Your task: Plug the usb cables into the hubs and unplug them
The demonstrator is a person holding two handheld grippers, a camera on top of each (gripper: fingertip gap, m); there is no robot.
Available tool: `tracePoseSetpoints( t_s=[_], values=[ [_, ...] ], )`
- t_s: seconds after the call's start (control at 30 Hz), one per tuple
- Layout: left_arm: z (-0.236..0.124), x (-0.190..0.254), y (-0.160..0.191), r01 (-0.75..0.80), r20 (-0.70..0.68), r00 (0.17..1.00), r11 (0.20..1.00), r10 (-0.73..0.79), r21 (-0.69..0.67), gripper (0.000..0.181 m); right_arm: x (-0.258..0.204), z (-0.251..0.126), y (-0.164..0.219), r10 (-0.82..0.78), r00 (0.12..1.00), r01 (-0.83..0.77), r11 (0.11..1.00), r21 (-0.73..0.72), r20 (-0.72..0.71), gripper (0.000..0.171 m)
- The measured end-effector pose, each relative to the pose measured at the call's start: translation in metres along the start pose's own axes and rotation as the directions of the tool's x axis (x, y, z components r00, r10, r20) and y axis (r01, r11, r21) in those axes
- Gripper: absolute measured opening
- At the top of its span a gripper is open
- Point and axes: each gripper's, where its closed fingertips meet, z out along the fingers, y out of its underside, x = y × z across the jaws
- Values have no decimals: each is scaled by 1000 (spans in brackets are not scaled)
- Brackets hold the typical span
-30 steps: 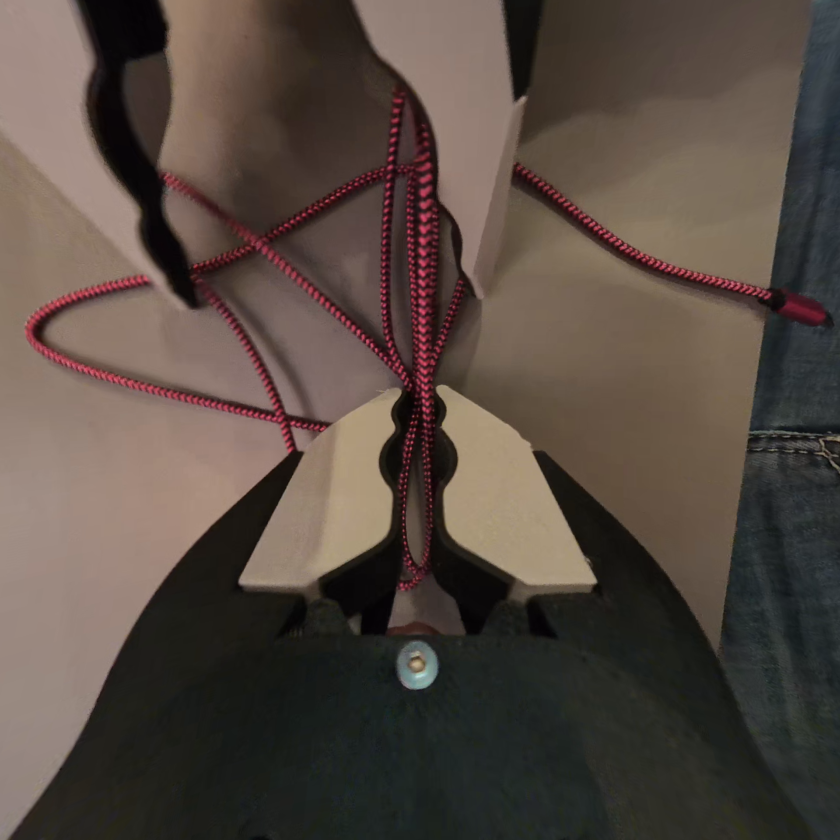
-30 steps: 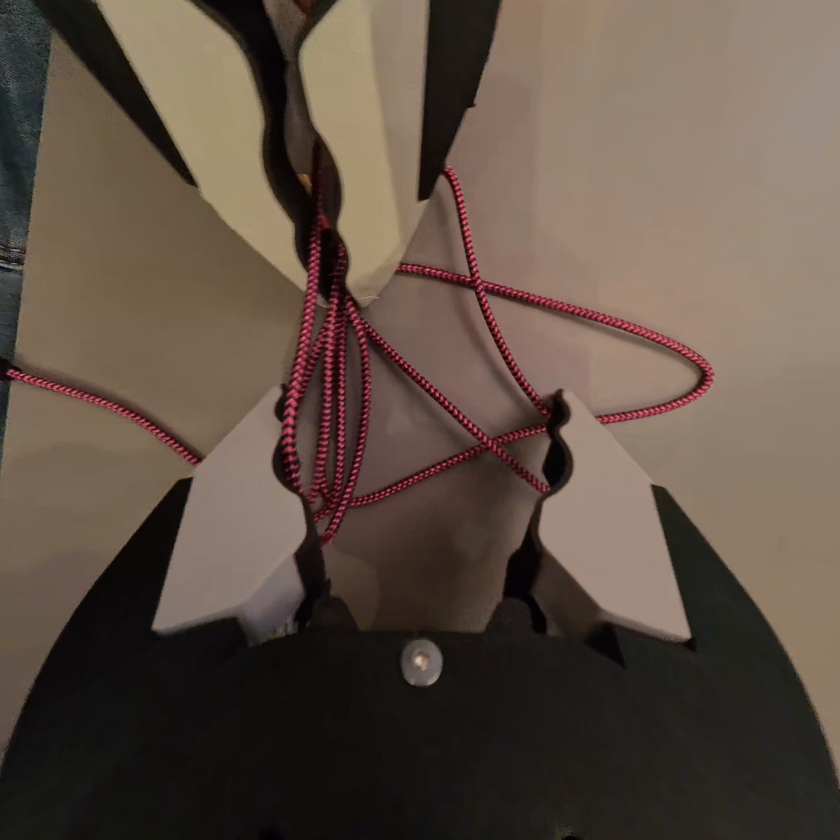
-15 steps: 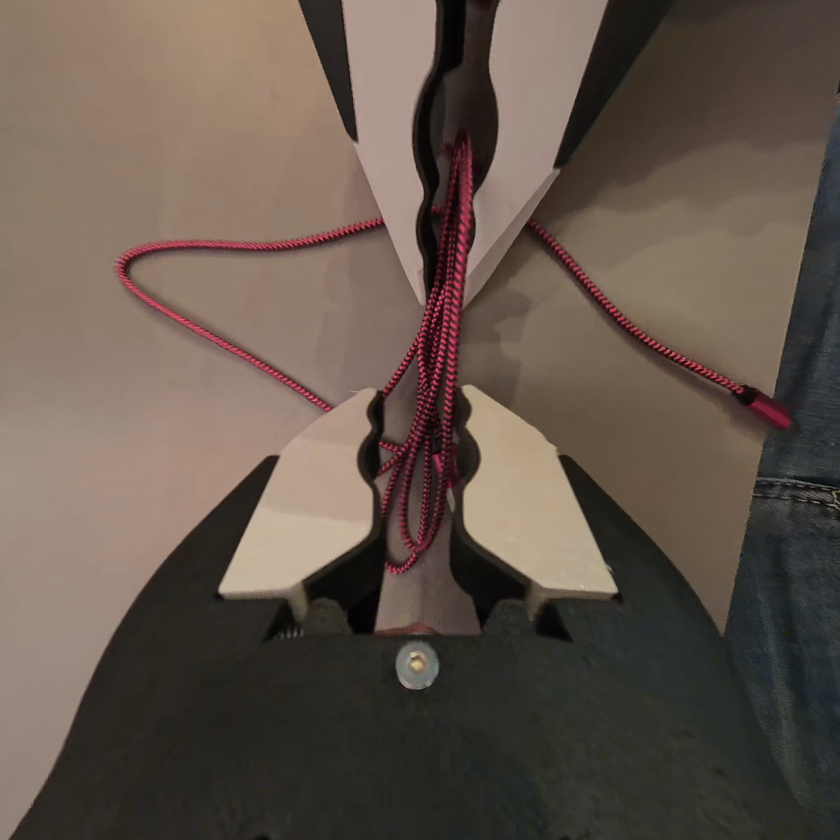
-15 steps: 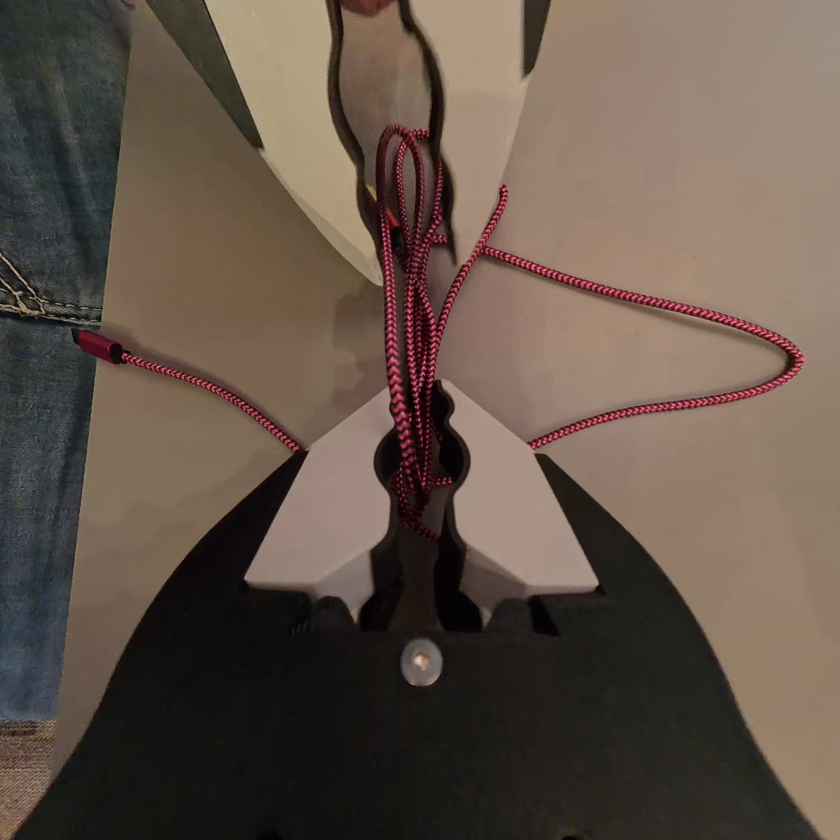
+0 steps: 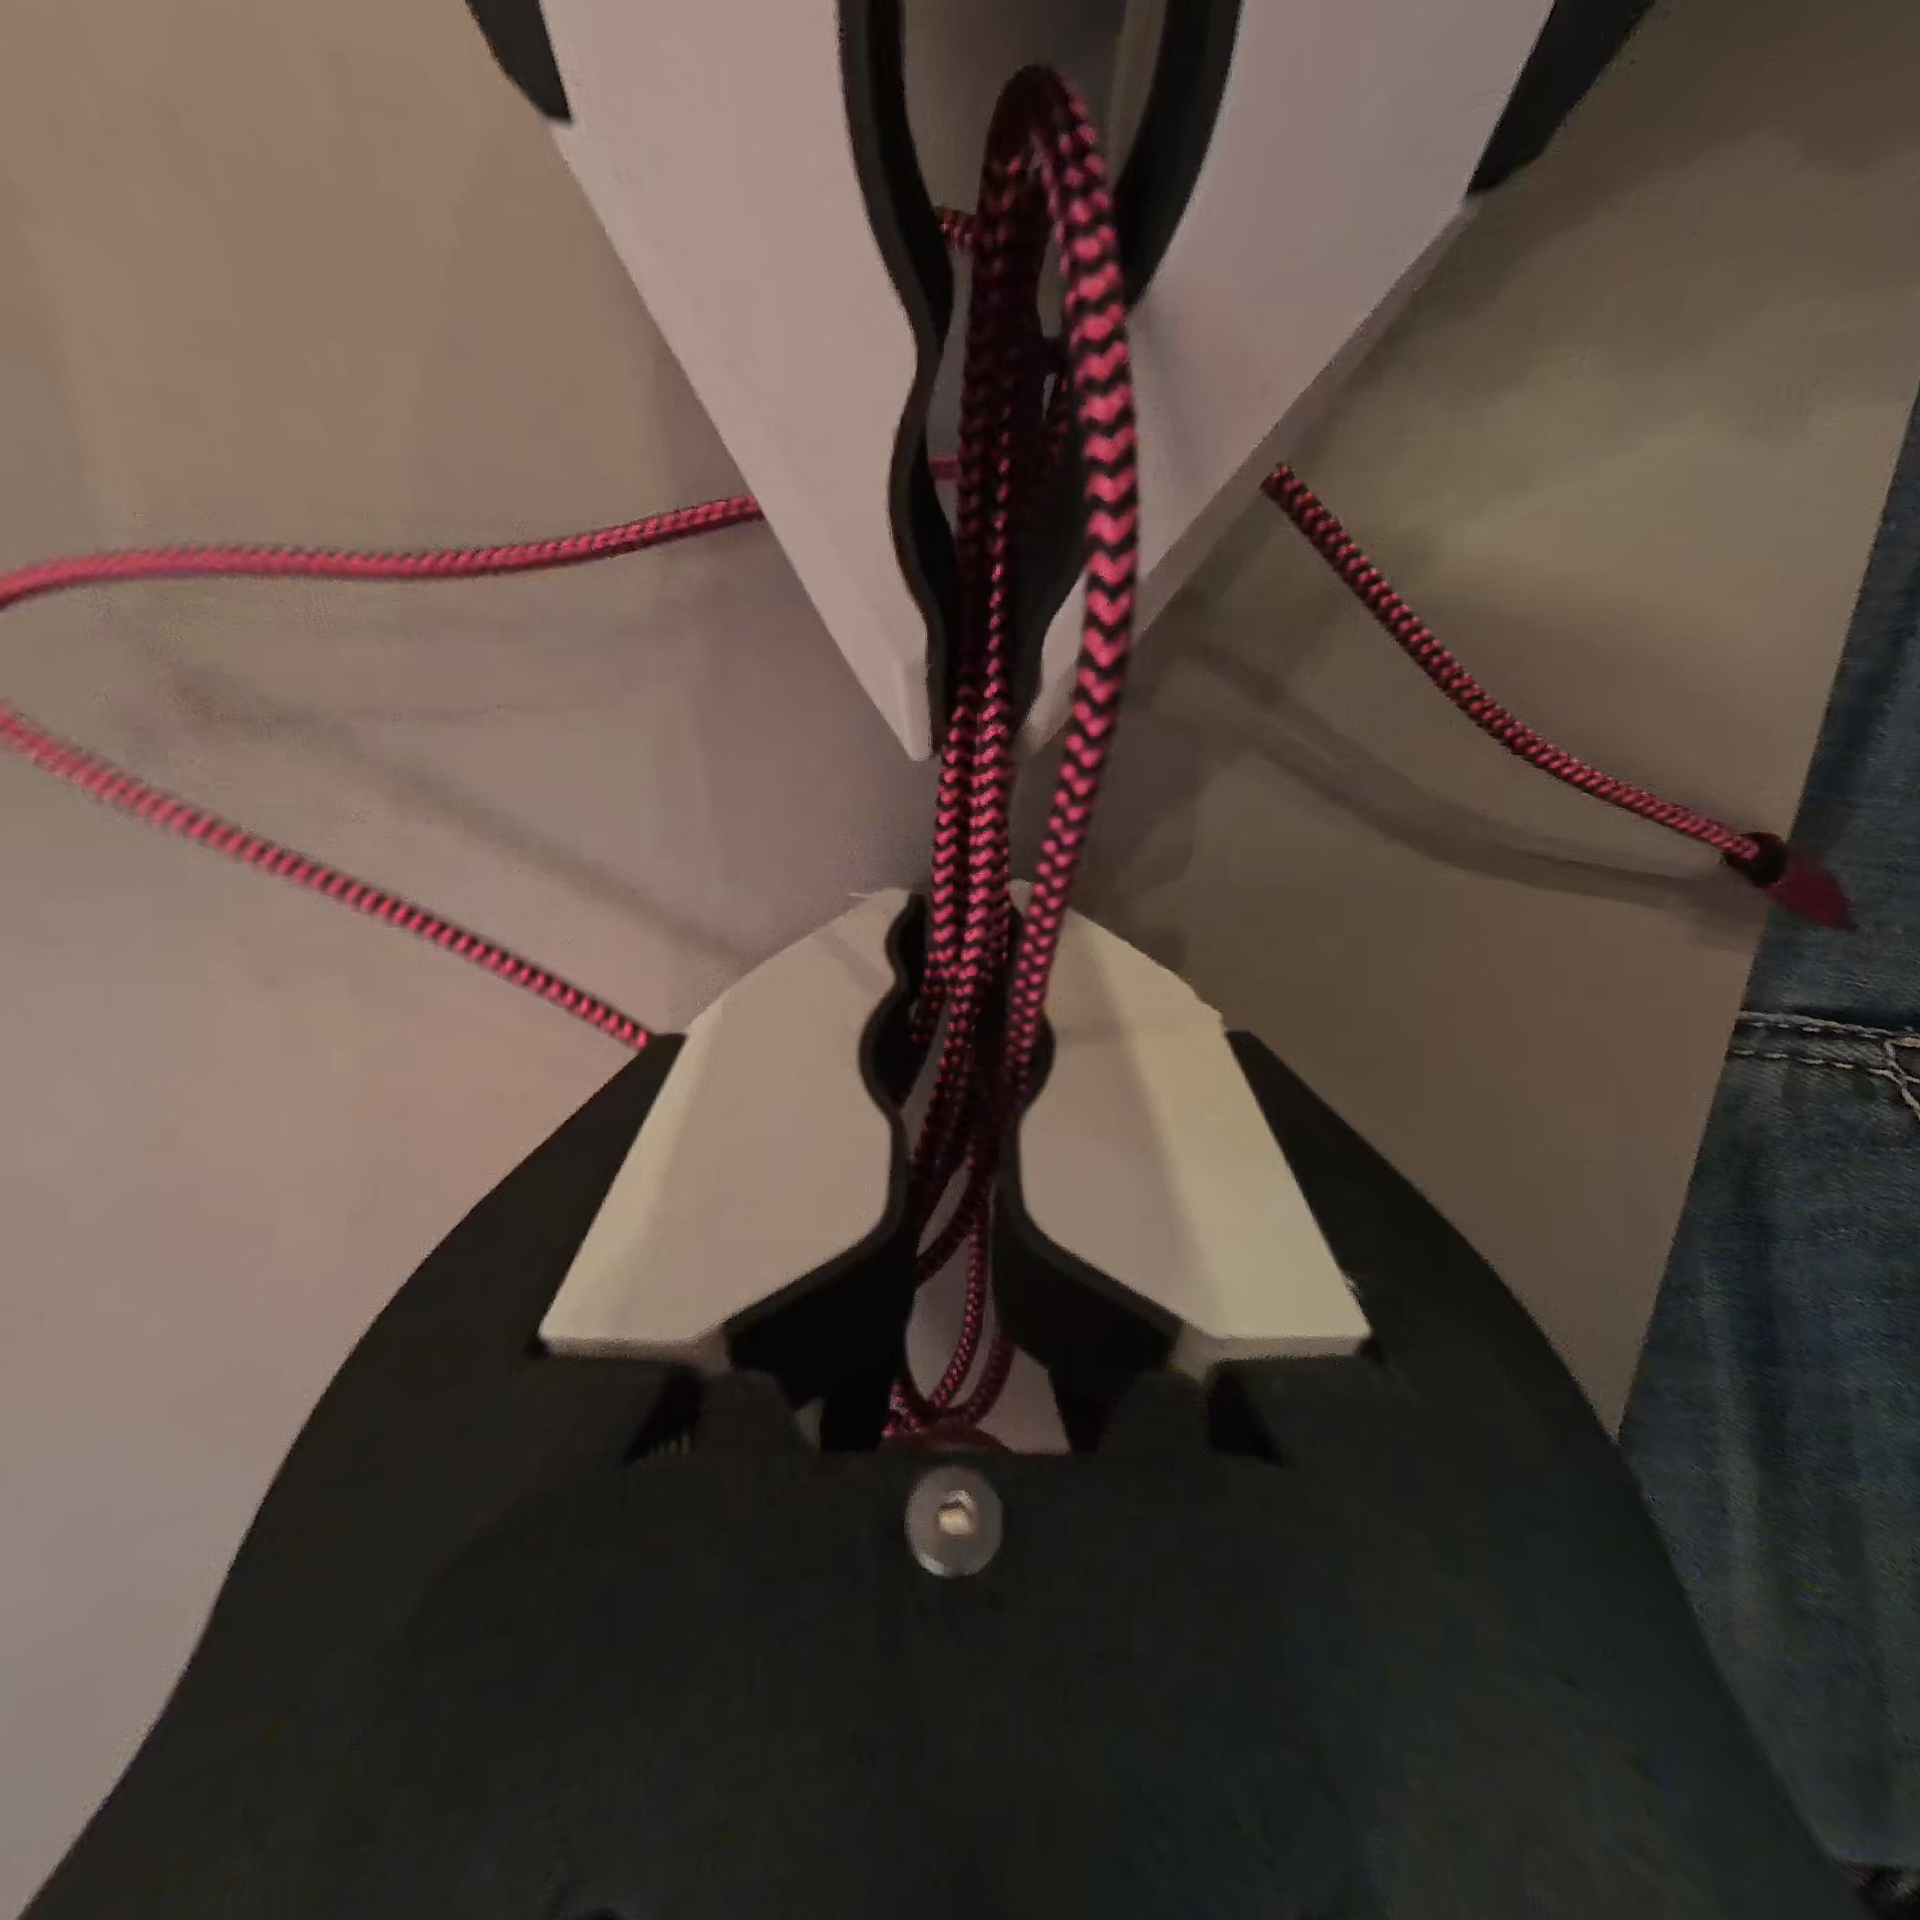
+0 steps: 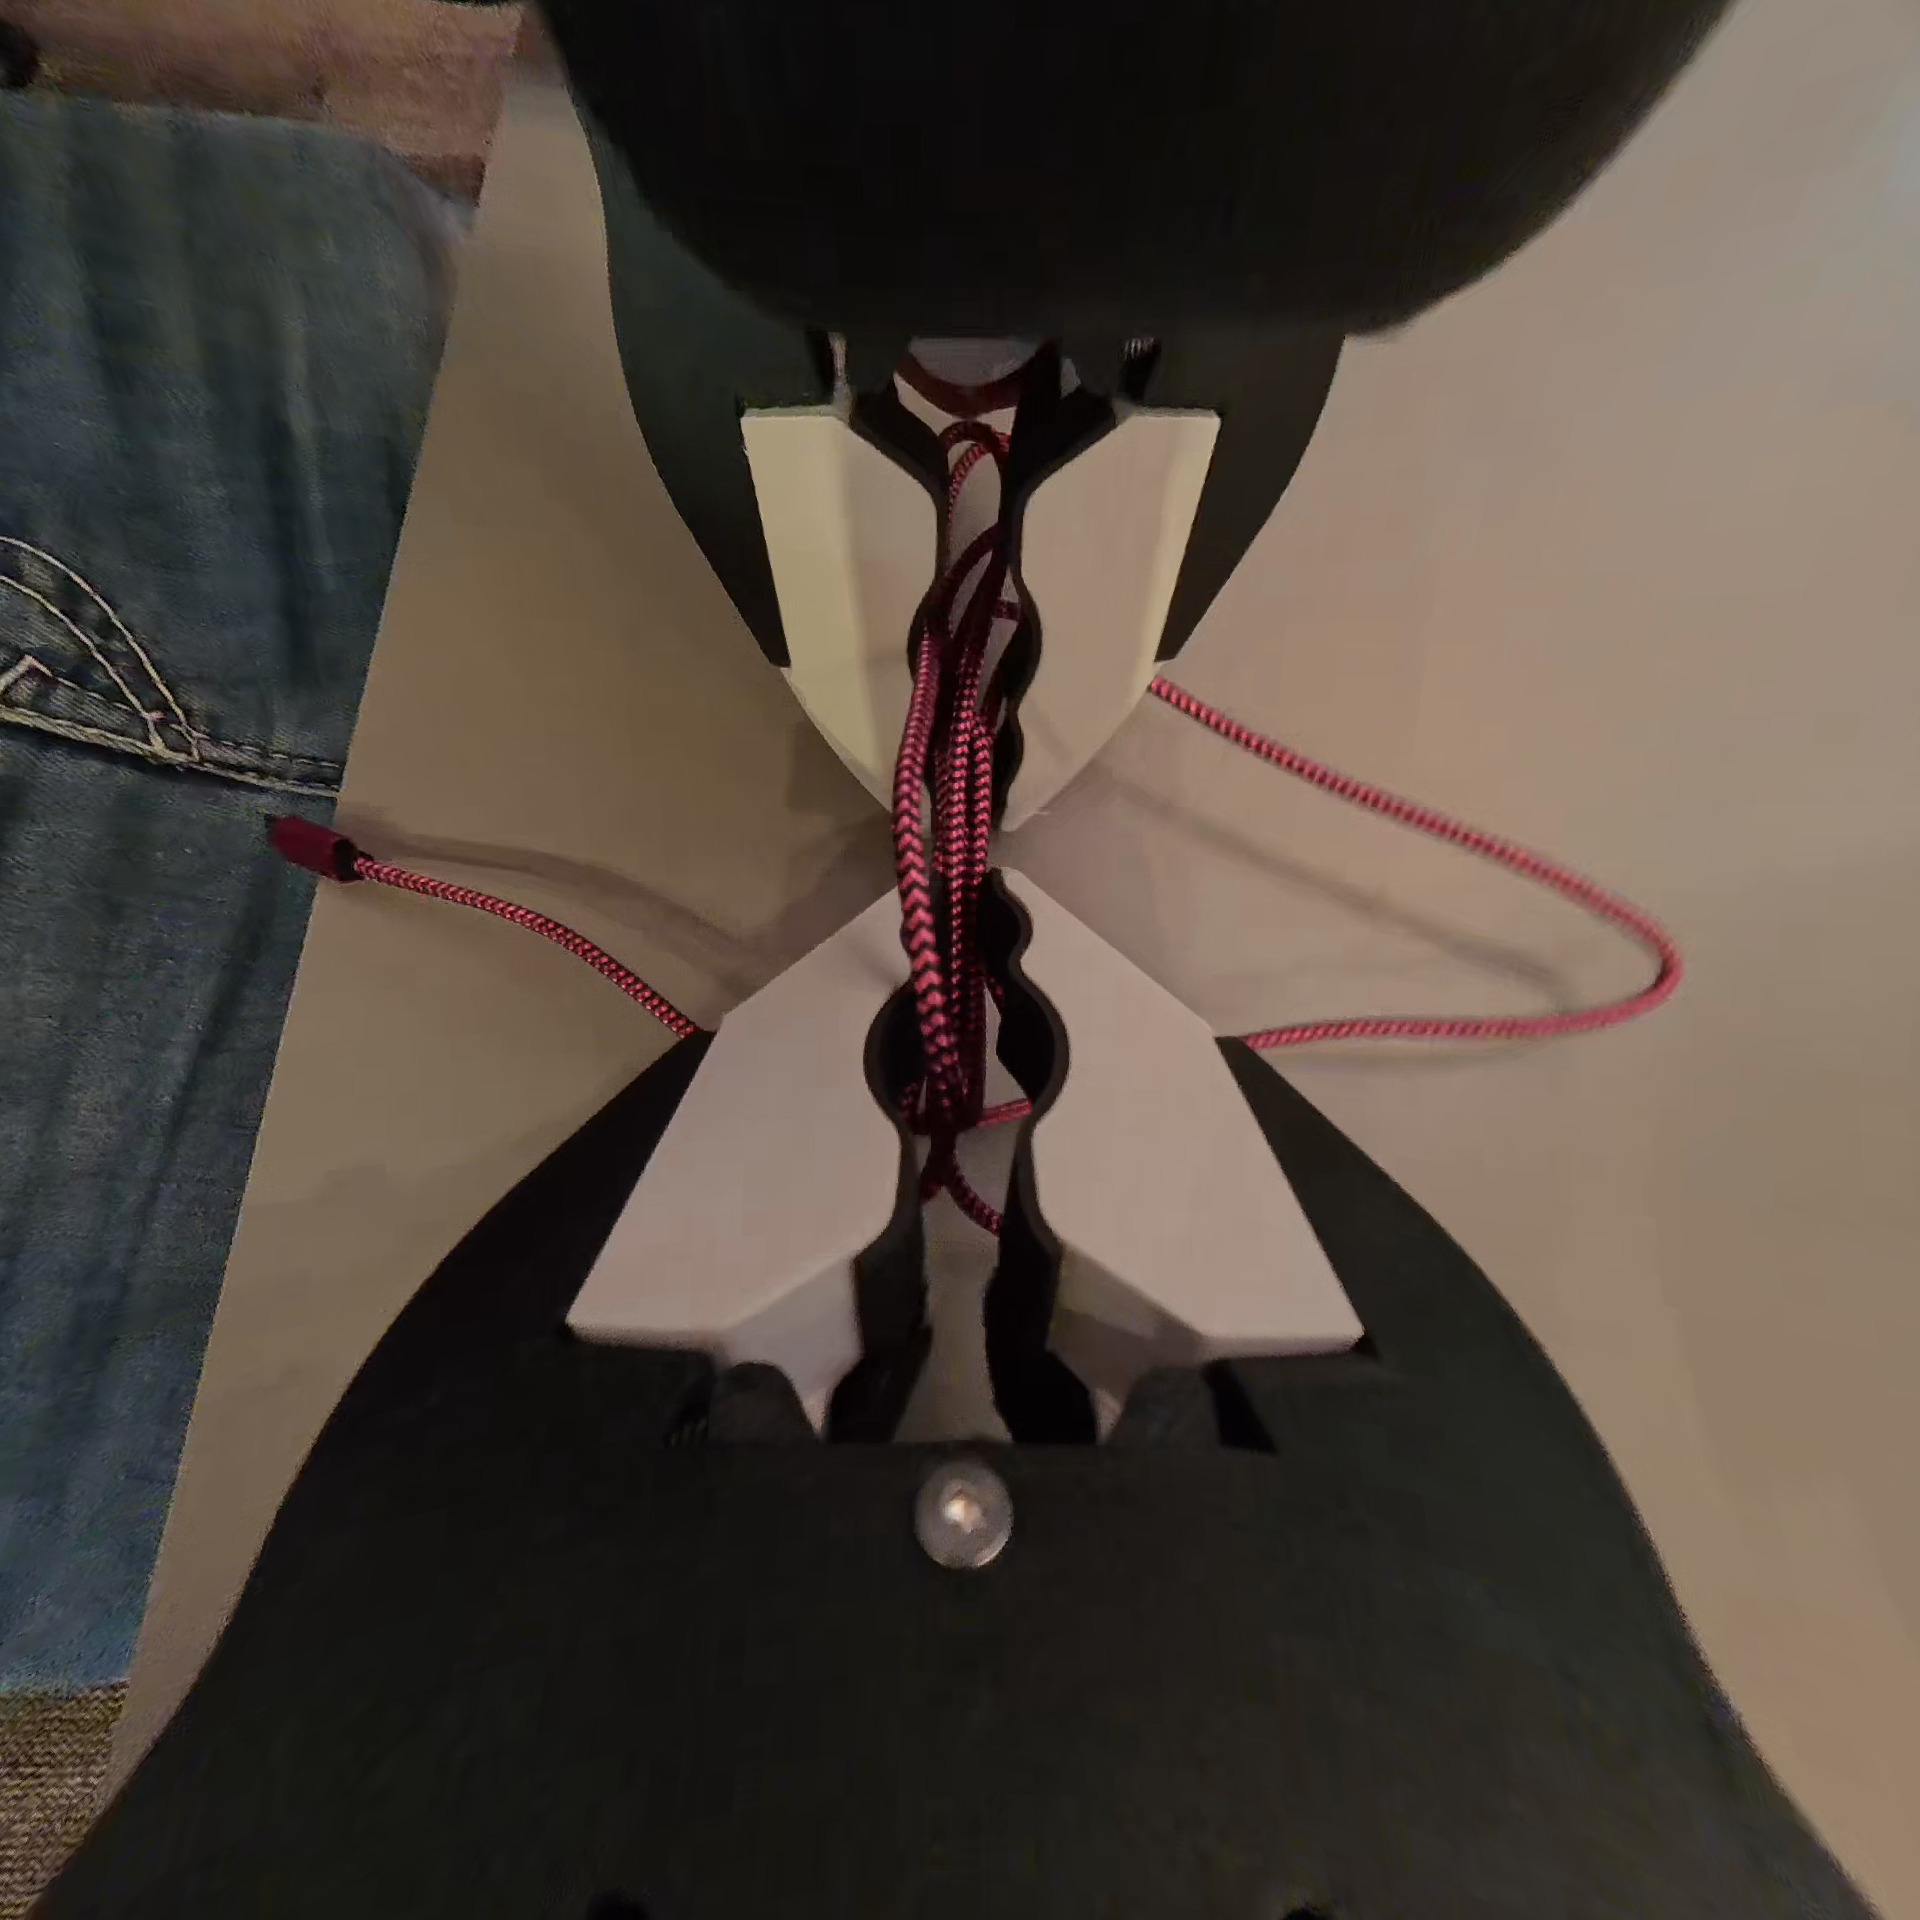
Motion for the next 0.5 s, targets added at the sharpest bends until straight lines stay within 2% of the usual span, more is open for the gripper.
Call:
tracePoseSetpoints(
  t_s=[0.1, 0.13, 0.17, 0.2, 0.23, 0.3, 0.4, 0.5],
  values=[
    [-3, -5, -1, -7, 47, 999, 1000, 7, 4, 4, 4, -2, -3, 2, 1000, -2, 1000, 5, -30, 5],
    [-5, -7, -2, -8, 67, 998, 1000, 7, 9, 3, 6, -5, -6, 27, 999, -26, 999, 21, -37, 10],
    [-7, -11, -2, -4, 100, 995, 1000, 4, 6, 3, 7, -9, -10, 67, 997, -66, 997, 35, -30, 29],
    [-10, -17, 0, -20, 150, 988, 1000, 22, -16, 3, 7, -13, -11, 110, 994, -110, 994, 27, -14, 56],
    [-12, -21, 2, -50, 188, 981, 998, 57, -45, 3, 5, -18, -12, 133, 991, -133, 991, 16, 4, 72],
    [-18, -27, 1, -93, 251, 962, 993, 110, -77, 2, 1, -30, -21, 169, 985, -170, 985, 31, 43, 90],
    [-29, -32, -9, -183, 343, 916, 977, 210, -109, 3, -6, -38, -36, 236, 960, -250, 965, 80, 149, 94],
    [-44, -36, -22, -283, 446, 836, 947, 320, -150, 2, -4, -32, -39, 354, 903, -380, 923, 65, 243, 80]
  ],
)
